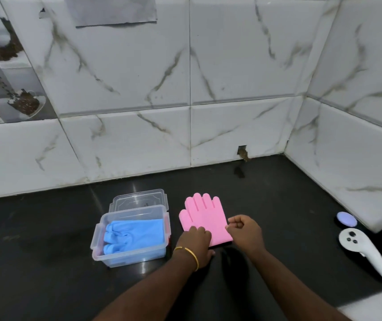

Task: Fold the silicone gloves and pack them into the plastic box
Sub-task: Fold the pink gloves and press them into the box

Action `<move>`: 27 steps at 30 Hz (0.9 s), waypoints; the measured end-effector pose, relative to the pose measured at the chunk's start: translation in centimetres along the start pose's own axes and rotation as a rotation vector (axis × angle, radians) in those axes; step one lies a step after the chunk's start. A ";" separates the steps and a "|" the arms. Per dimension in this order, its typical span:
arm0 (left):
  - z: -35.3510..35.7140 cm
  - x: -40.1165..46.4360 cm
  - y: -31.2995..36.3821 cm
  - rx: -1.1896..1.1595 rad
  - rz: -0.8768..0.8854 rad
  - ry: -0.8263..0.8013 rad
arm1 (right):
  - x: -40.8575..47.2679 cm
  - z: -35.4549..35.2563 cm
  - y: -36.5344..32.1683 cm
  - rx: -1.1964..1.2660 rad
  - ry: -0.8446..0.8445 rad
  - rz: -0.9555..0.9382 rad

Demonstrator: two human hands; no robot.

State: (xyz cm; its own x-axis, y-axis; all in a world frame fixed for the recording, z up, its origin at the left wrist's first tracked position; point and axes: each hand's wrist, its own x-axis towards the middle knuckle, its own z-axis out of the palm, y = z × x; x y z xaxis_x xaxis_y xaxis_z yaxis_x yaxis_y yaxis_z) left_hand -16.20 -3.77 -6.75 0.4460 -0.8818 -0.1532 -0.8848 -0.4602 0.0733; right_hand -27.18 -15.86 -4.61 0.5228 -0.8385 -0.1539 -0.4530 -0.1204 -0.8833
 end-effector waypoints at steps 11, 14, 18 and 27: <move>-0.5 1.7 0.9 0.162 0.099 0.008 | -2.7 1.0 1.5 0.339 -0.149 0.436; -1.9 2.4 0.8 0.123 0.046 0.016 | -2.7 1.2 0.5 0.523 -0.321 0.646; -4.3 3.1 1.2 0.129 0.010 0.059 | -1.4 2.1 -0.7 0.767 -0.413 0.683; -7.8 2.5 2.7 0.285 0.056 0.095 | 1.3 3.9 -4.8 1.281 -0.454 0.478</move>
State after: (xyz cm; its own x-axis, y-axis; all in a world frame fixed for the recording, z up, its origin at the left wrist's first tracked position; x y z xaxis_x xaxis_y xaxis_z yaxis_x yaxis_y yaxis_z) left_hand -16.45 -8.01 0.81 0.3943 -0.9169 -0.0624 -0.9046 -0.3752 -0.2023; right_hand -21.54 -14.33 -2.32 0.8000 -0.3932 -0.4532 0.1736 0.8747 -0.4525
